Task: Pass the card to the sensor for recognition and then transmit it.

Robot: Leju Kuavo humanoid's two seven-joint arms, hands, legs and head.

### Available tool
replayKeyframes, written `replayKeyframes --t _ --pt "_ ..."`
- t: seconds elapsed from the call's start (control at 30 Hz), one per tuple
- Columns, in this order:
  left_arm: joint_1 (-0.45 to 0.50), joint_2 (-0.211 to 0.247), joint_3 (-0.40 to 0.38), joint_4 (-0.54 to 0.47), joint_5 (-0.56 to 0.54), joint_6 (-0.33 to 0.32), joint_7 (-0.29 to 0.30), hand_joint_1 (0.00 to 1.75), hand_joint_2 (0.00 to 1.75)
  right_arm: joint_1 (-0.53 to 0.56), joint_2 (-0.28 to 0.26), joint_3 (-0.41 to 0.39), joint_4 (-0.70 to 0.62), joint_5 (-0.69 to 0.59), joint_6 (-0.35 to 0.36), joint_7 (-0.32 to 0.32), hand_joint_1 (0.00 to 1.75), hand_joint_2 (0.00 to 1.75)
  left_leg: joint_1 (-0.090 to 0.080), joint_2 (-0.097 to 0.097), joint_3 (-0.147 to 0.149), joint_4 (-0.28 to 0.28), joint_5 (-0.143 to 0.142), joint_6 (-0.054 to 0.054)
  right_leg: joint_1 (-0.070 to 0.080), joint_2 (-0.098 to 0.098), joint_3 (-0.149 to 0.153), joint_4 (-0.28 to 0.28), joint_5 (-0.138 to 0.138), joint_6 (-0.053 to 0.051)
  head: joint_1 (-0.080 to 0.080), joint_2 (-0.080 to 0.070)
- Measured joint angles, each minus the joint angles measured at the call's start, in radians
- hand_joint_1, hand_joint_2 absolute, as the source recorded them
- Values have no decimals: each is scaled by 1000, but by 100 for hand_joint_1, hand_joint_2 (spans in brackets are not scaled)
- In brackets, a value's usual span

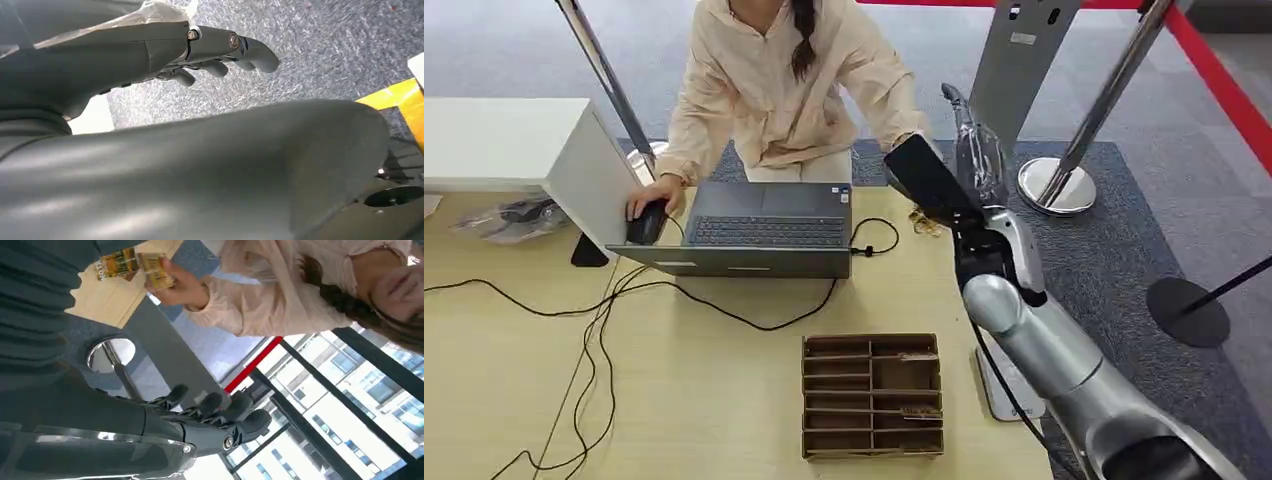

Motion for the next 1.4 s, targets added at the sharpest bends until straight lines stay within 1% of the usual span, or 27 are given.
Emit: replayKeyframes --t 0.1,0.13,0.27,0.33,0.4,0.43,0.5,0.57,0.67,0.83,0.93,1.07,1.2,1.4 --pt "6 0 0 0 12 4 -1 0 0 17 -17 -15 -79 -8 -24 -4 0 0 0 0 0 0 0 0 0 0 0 0 0 0 0 0" --pt "8 0 0 0 18 5 -2 0 0 25 -25 -23 -119 -19 -29 -4 0 175 0 0 0 0 0 0 0 0 0 0 0 0 0 0" --pt "12 1 0 0 31 6 -5 0 0 46 -55 -48 -249 -45 -18 8 0 175 0 0 0 0 0 0 0 0 0 0 0 0 0 0" --pt "13 2 0 0 42 7 -7 0 0 55 -74 -60 -307 -66 5 3 0 175 0 0 0 0 0 0 0 0 -1 0 0 0 0 0" --pt "13 3 0 0 55 10 -10 0 0 77 -111 -71 -390 -83 47 3 0 175 0 0 0 1 0 0 0 0 -1 -1 0 0 0 0" --pt "15 3 1 0 63 12 -12 0 0 89 -138 -82 -436 -87 72 4 0 175 0 -1 0 0 0 0 0 0 -1 -1 0 0 0 0" --pt "19 3 2 0 74 13 -13 0 0 120 -177 -111 -493 -88 120 16 0 175 0 0 0 0 0 0 0 1 0 -1 0 0 0 0" --pt "18 4 3 0 80 15 -13 0 0 162 -210 -136 -533 -73 146 19 0 175 0 0 0 0 -1 0 0 1 -1 -1 0 0 0 0" --pt "19 5 5 0 89 18 -11 0 0 238 -249 -160 -583 -13 172 2 0 175 0 0 0 0 -1 1 0 1 -1 -1 0 0 0 0" --pt "16 6 8 0 99 21 0 0 0 359 -289 -188 -622 88 194 -39 0 175 0 0 0 0 -1 0 0 1 0 -1 0 0 0 0" --pt "19 8 9 0 106 24 5 0 0 444 -303 -193 -628 154 206 -57 0 175 0 0 -1 0 -1 0 0 0 -1 -1 -1 0 0 0" --pt "15 13 10 0 110 28 10 0 0 512 -316 -192 -628 203 217 -68 0 175 0 0 -1 0 -1 0 0 0 0 -1 -1 0 0 0" --pt "15 14 10 0 112 29 10 0 0 565 -323 -182 -622 236 220 -69 0 175 0 0 -1 0 -1 0 0 0 0 -1 -1 0 0 0" --pt "15 16 10 0 112 29 10 0 0 606 -323 -161 -608 250 215 -76 0 175 0 0 -1 0 -1 0 0 0 0 -1 -1 0 0 0"
